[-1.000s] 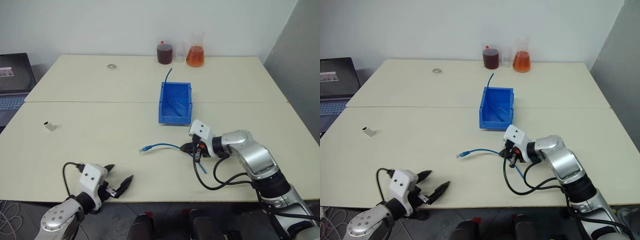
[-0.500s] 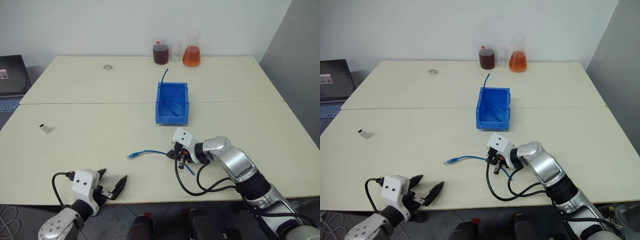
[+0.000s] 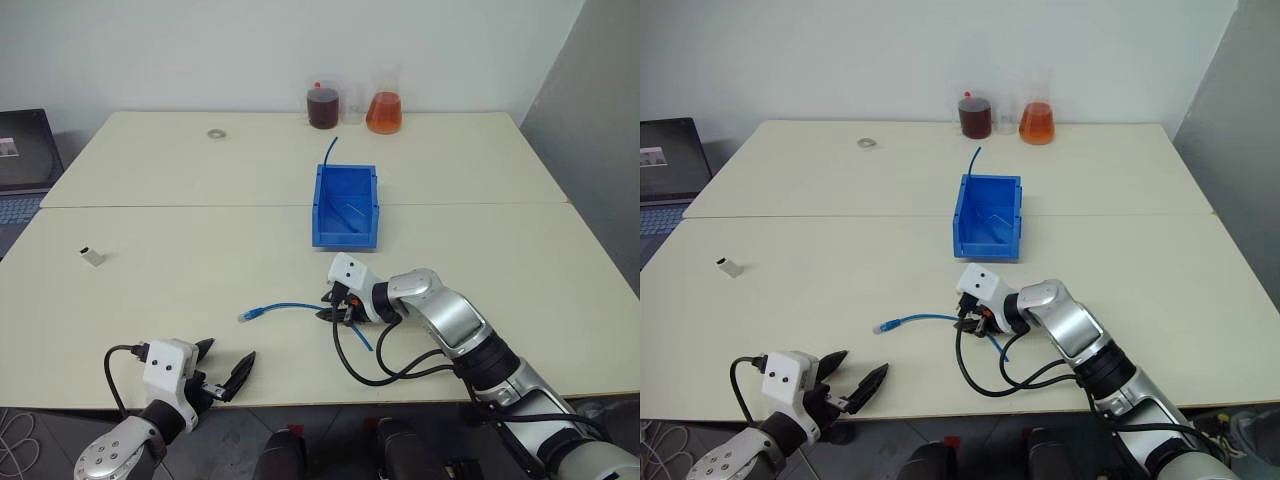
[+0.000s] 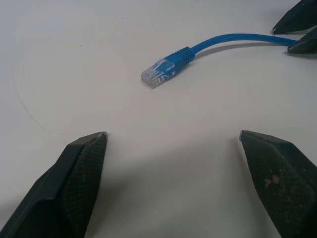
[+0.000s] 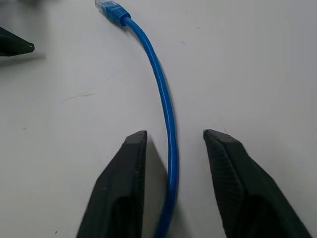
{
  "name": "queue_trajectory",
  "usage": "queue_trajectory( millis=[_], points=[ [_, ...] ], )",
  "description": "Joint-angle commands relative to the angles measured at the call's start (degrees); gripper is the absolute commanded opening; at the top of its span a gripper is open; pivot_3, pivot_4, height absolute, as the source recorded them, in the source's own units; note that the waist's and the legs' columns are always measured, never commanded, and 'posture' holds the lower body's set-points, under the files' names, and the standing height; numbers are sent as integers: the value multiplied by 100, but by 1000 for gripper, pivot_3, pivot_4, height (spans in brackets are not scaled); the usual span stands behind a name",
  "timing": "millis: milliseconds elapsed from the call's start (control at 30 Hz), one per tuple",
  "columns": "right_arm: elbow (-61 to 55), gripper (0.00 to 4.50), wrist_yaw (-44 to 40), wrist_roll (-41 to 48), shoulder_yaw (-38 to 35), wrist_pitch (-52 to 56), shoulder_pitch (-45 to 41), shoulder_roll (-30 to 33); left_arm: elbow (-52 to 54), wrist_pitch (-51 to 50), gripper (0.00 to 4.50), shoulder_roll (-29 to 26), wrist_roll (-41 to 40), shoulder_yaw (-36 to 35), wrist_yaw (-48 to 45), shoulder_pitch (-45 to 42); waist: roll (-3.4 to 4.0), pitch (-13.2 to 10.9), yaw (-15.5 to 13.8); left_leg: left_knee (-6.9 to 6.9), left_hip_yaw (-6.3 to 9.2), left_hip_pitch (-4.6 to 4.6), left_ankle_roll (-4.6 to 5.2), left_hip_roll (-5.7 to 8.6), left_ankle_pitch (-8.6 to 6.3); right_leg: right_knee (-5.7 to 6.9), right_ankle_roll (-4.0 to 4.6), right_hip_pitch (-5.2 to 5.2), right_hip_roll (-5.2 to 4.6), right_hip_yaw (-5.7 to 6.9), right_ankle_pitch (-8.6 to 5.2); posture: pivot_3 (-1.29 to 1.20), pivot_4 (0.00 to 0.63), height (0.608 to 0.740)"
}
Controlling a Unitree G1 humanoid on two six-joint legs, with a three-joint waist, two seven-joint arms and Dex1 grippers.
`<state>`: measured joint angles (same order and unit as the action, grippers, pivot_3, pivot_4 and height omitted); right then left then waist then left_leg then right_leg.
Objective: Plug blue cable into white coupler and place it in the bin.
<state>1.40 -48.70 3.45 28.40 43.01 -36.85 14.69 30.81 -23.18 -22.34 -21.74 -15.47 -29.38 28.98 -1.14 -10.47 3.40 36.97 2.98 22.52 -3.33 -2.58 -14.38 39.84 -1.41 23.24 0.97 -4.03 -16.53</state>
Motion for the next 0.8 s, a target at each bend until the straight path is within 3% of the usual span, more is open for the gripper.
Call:
queue_trajectory(
  millis=[33, 233, 267, 367, 500, 633, 800],
  points=[
    [-413, 2835, -137, 181, -213, 216, -72, 207, 12, 83, 4500, -54, -35, -144, 13, 16, 0, 0, -1, 0, 0, 1, 0, 0, 0, 0, 0, 0, 0, 0, 0, 0, 150, 740],
    [-1728, 4415, -645, 1313, -1235, 1193, 141, 937, -152, -143, 4500, -528, -529, -1021, -377, 63, -5, -3, -13, 0, 6, 10, 1, 0, 0, -7, 1, 4, -1, 5, -1, 0, 150, 740],
    [-1893, 4490, -733, 1528, -1395, 1324, 154, 1044, -307, -188, 4500, -675, -650, -1287, -412, -36, -5, -4, -13, -2, 8, 11, 1, -1, 0, -8, 2, 5, 0, 8, -3, 0, 150, 740],
    [-2245, 4490, -1153, 1964, -1723, 1166, 192, 1509, -1034, -151, 4500, -1106, -736, -2009, -338, -504, -3, -6, -14, -5, 11, 9, 1, -3, 0, -6, 6, 6, 2, 14, -7, 0, 150, 740],
    [-2258, 4490, -1406, 2396, -2155, 785, -206, 1675, -2514, 283, 4500, -1717, 106, -2330, 552, -1645, -7, -12, -21, -4, 13, 7, 2, -5, 0, -8, 5, 5, 5, 18, -8, 0, 150, 740],
    [-2040, 4490, -1326, 2478, -2130, 529, -560, 1563, -3026, 198, 4500, -1614, 393, -2228, 1424, -2633, -13, -11, -8, -5, 6, 9, 1, -7, -1, -17, 1, 3, 4, 14, -5, 0, 150, 740],
    [-1745, 4490, -1125, 2588, -2202, 452, -862, 1357, -2684, -25, 4500, -1249, 498, -1621, 1668, -3208, -22, -6, -39, -5, 11, 32, -2, 1, -1, -33, 20, 7, -11, 20, 21, 0, 150, 740]
  ],
)
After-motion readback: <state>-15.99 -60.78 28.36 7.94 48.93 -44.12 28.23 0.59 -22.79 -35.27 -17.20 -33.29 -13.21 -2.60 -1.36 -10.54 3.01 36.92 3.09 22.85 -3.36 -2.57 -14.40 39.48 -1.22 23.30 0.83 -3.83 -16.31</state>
